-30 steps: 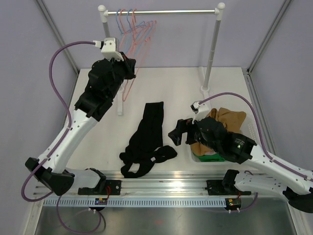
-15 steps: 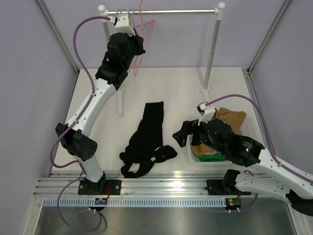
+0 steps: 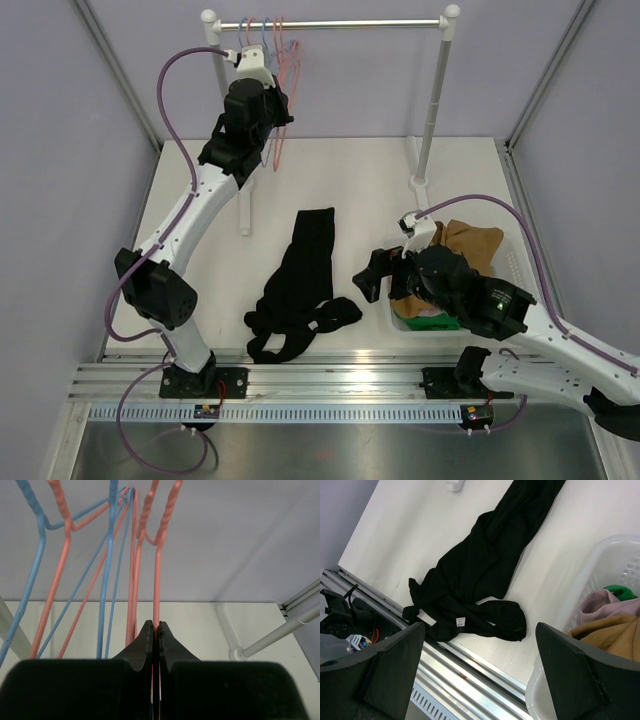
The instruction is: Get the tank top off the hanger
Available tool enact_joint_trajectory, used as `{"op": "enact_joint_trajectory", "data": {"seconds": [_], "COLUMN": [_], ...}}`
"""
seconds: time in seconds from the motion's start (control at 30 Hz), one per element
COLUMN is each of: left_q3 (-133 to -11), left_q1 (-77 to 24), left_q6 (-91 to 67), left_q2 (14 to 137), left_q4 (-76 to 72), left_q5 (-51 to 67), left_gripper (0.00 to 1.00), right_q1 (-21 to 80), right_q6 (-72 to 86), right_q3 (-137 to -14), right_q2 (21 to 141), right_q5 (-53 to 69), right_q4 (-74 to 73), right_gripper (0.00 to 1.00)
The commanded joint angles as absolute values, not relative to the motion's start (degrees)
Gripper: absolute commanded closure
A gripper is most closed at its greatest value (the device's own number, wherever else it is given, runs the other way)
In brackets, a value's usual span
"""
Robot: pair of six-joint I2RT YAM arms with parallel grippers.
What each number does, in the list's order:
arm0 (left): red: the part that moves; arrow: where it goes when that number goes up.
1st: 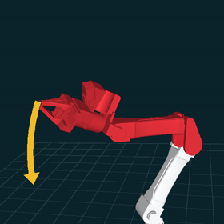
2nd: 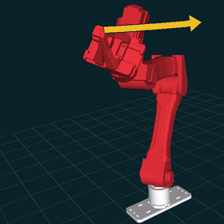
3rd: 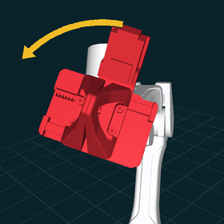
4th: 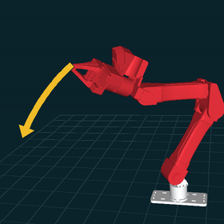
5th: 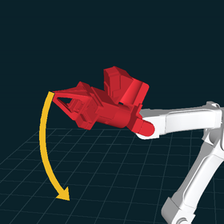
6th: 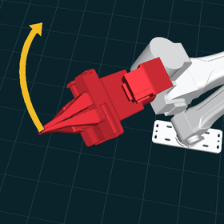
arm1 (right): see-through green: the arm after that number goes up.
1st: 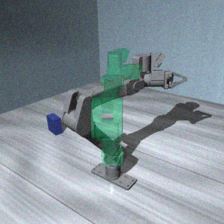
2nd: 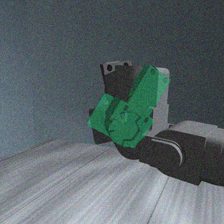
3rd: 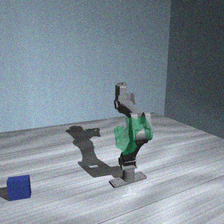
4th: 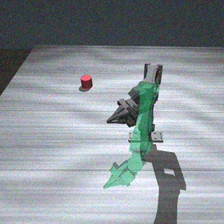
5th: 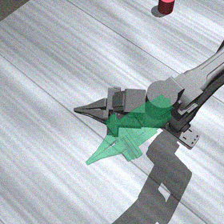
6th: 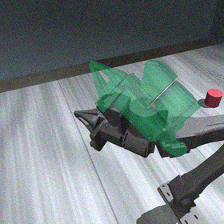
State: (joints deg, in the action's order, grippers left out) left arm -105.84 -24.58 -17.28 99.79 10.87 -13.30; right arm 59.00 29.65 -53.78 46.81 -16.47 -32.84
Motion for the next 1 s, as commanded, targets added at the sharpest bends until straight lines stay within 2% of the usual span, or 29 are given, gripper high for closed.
{"op": "enact_joint_trajectory", "data": {"seconds": [0.0, 0.03, 0.07, 0.17, 0.4, 0.43, 0.47, 0.5, 0.67, 0.77, 0.97], "left_q3": [-107.4, -107.66, -107.58, -105.74, -101.08, -100.9, -100.64, -99.85, -92.75, -82.2, -68.75], "left_q1": [-24.08, -24.08, -24.08, -24.08, -24.08, -24.08, -24.08, -24.08, -24.08, -24.08, -24.08], "left_q6": [-18.45, -18.72, -18.72, -19.25, -20.56, -20.65, -20.74, -20.92, -23.28, -25.92, -25.58], "left_q2": [96.33, 95.98, 95.45, 92.57, 82.2, 81.13, 79.64, 77.02, 65.68, 54.52, 37.39], "left_q4": [9.75, 10.19, 10.72, 10.55, 10.01, 10.63, 12.29, 13.61, 23.53, 25.65, 36.44], "left_q5": [-14.85, -15.2, -14.68, -12.4, -7.03, -6.16, -5.72, -5.19, -4.74, -7.38, -13.27], "left_gripper": [0.97, 0.88, 0.69, 0.5, 0.33, 0.26, 0.08, 0.01, 0.01, 0.01, 0.01], "right_q1": [59.33, 59.33, 59.33, 59.33, 59.33, 59.33, 59.33, 59.33, 59.33, 59.33, 59.33], "right_q6": [28.91, 29.18, 29.18, 28.83, 26.99, 26.37, 26.02, 25.75, 25.5, 23.73, 19.77], "right_q3": [-53.88, -53.79, -53.7, -54.14, -56.51, -56.86, -57.04, -57.3, -57.83, -57.13, -63.88], "right_q2": [47.72, 47.81, 48.33, 49.39, 54.31, 56.75, 58.08, 59.4, 69.23, 74.59, 88.64], "right_q5": [-17.84, -17.84, -17.75, -17.4, -17.67, -17.4, -16.88, -15.83, -14.51, -11.34, -11.94], "right_q4": [-30.41, -30.24, -29.97, -30.06, -29.88, -29.8, -28.92, -28.05, -21.3, -15.41, -15.9], "right_gripper": [0.0, 0.0, 0.01, 0.01, 0.01, 0.01, 0.01, 0.0, 0.01, 0.0, 0.0]}}
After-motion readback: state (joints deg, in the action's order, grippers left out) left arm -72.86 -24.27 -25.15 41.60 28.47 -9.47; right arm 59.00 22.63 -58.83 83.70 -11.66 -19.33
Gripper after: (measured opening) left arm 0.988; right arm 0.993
